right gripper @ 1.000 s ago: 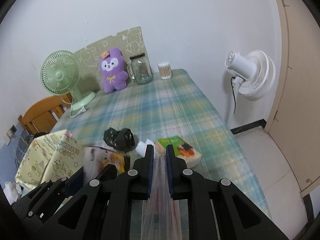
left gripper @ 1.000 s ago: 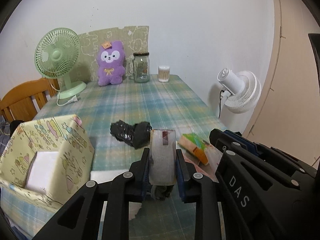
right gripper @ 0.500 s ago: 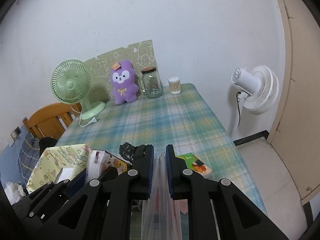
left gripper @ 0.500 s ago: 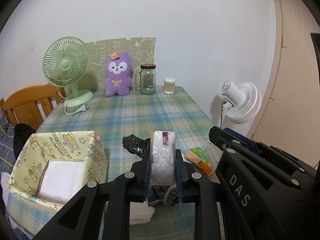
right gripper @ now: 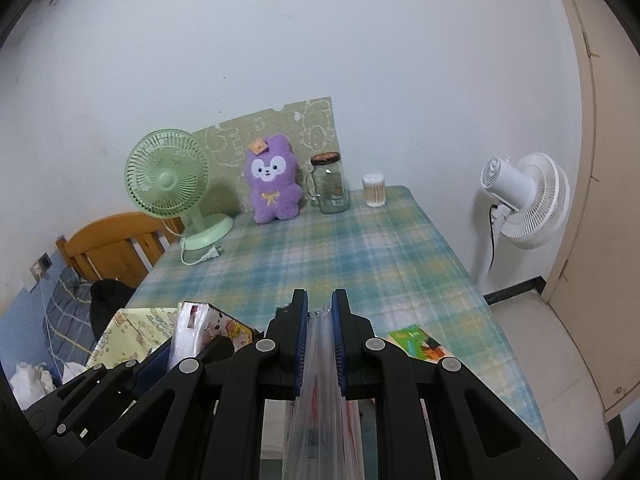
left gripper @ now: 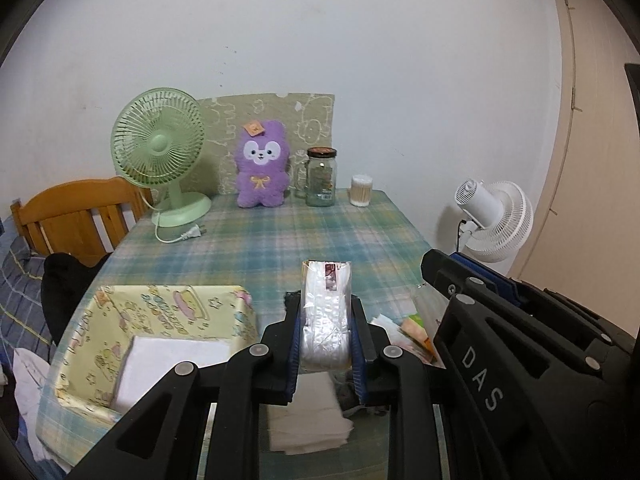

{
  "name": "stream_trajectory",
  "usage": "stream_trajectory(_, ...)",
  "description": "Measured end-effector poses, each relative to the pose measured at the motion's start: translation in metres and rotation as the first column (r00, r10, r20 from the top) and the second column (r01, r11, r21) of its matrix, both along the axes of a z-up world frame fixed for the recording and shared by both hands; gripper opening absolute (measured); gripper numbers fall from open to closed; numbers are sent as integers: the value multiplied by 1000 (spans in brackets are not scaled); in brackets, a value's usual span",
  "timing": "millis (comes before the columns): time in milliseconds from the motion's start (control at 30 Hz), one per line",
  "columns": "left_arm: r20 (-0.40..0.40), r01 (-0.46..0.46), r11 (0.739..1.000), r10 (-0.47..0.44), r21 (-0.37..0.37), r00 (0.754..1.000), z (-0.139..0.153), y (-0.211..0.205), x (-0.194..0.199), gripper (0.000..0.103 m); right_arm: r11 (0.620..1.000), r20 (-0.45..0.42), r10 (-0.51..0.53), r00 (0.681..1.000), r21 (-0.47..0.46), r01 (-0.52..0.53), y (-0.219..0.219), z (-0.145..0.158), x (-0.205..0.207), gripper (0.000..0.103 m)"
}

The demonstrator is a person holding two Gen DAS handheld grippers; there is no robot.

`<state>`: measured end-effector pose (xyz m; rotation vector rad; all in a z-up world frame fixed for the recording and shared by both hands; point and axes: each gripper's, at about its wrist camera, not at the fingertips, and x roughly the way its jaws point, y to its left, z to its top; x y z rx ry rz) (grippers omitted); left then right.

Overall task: Organize soft objects
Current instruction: 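Carry the snack box and plastic bag toward the yellow cardboard box with both grippers, then lower the snack box into the yellow box and open the left gripper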

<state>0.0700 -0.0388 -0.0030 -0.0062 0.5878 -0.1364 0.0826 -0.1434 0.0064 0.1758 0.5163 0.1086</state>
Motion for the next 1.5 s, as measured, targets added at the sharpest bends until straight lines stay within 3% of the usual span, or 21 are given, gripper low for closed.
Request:
stream_trajectory(833, 24, -93, 996, 93, -11, 995, 10, 88, 11, 20, 994, 23, 109, 994, -10, -109, 92, 17, 23, 15)
stream_trajectory(1500, -58, -108, 994, 110, 37, 992, -27, 142, 40, 20, 987, -46, 153, 987, -44, -155, 156, -11, 58, 15)
